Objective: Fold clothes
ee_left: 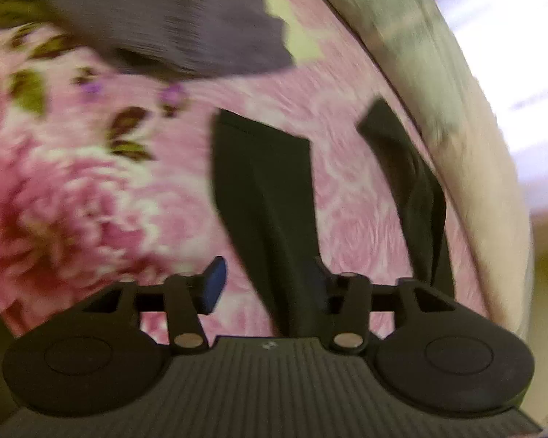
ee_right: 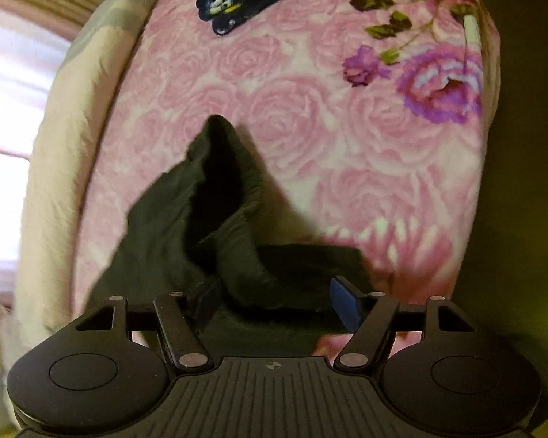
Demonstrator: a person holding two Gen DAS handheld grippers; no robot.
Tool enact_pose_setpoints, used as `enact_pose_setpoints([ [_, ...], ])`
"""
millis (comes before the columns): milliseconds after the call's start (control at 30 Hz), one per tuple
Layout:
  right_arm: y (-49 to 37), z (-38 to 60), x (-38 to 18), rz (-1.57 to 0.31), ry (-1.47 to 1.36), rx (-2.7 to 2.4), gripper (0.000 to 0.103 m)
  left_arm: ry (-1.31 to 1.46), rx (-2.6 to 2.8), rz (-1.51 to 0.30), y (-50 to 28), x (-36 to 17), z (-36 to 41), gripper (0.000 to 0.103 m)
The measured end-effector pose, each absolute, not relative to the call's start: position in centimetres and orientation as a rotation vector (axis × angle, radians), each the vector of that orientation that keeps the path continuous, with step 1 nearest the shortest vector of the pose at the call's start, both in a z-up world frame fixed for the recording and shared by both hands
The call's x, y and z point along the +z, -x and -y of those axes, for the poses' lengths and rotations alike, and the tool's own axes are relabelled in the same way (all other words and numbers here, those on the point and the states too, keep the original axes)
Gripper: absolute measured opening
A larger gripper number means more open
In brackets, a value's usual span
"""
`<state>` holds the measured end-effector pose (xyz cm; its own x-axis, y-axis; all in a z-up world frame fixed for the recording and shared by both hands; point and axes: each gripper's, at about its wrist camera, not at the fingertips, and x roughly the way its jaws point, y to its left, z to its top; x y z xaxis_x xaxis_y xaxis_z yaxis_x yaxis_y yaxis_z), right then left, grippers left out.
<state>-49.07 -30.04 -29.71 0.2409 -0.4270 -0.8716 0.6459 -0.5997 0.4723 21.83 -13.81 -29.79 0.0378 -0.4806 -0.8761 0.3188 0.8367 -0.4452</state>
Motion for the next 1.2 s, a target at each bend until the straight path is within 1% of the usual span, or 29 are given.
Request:
enact_pose_setpoints([
  [67,49.1,29.4,-30.9,-0.234,-1.600,-1.528,0.069,0.070,-0.669,-1.401,-21.7,-30.7,17.0,0.051],
  [100,49.1,29.2,-31.2,-0.241,-1.584,-1.529,0.069,0.046,-0.682,-1.402,-21.6,-31.1,18.3,0.055],
  [133,49.1,29.1,-31.3,-0.254,-1.549,-1.522,0.069,0.023,-0.693,-1.404,-21.4,-31.5,19.7,0.056],
  [233,48.7,28.8,-30.6,-0.296,-1.416,-1.475,0.069,-0.032,-0.719,-1.403,-21.1,-33.2,23.2,0.057],
  [300,48.2,28.4,-29.7,-0.360,-1.307,-1.420,0.069,-0.073,-0.728,-1.397,-20.7,-34.6,25.4,0.058],
  [400,46.8,27.8,-28.8,-0.505,-1.115,-1.299,0.069,-0.154,-0.720,-1.386,-20.2,-37.0,28.2,0.058],
  [600,43.4,28.0,-32.0,-0.805,-0.847,-1.180,0.070,-0.343,-0.714,-1.342,-19.0,-40.2,31.2,0.057],
  [633,43.0,28.1,-32.8,-0.849,-0.805,-1.184,0.070,-0.387,-0.725,-1.322,-18.7,-40.2,31.4,0.055],
  [667,42.9,28.2,-33.2,-0.866,-0.775,-1.182,0.070,-0.433,-0.736,-1.301,-18.2,-40.2,31.5,0.043],
  [700,42.8,28.3,-33.6,-0.877,-0.747,-1.179,0.069,-0.479,-0.747,-1.278,-17.8,-40.1,31.6,0.024],
  [733,42.9,28.6,-33.6,-0.867,-0.750,-1.172,0.064,-0.506,-0.757,-1.269,-17.8,-40.0,31.3,0.014],
  [767,43.2,28.8,-33.6,-0.852,-0.758,-1.163,0.051,-0.531,-0.767,-1.260,-17.8,-39.9,30.9,0.002],
  [800,43.6,29.2,-33.4,-0.835,-0.779,-1.150,0.027,-0.500,-0.780,-1.276,-18.2,-39.6,30.1,0.000],
  [833,44.0,29.5,-33.2,-0.817,-0.803,-1.136,0.026,-0.470,-0.775,-1.290,-18.6,-39.0,29.2,0.000],
  [933,45.4,30.5,-32.5,-0.767,-0.871,-1.096,0.021,-0.383,-0.814,-1.250,-19.2,-36.3,26.1,0.000],
  [1033,46.8,31.1,-31.9,-0.717,-0.937,-1.058,0.020,-0.379,-0.698,-1.238,-19.6,-35.3,20.6,0.000],
  [1100,47.4,31.3,-31.6,-0.691,-0.981,-1.034,0.020,-0.378,-0.617,-1.230,-19.9,-34.6,16.9,0.003],
  [1200,48.2,31.4,-31.7,-0.679,-1.091,-0.959,0.020,-0.376,-0.497,-1.215,-20.3,-33.6,11.4,0.003],
])
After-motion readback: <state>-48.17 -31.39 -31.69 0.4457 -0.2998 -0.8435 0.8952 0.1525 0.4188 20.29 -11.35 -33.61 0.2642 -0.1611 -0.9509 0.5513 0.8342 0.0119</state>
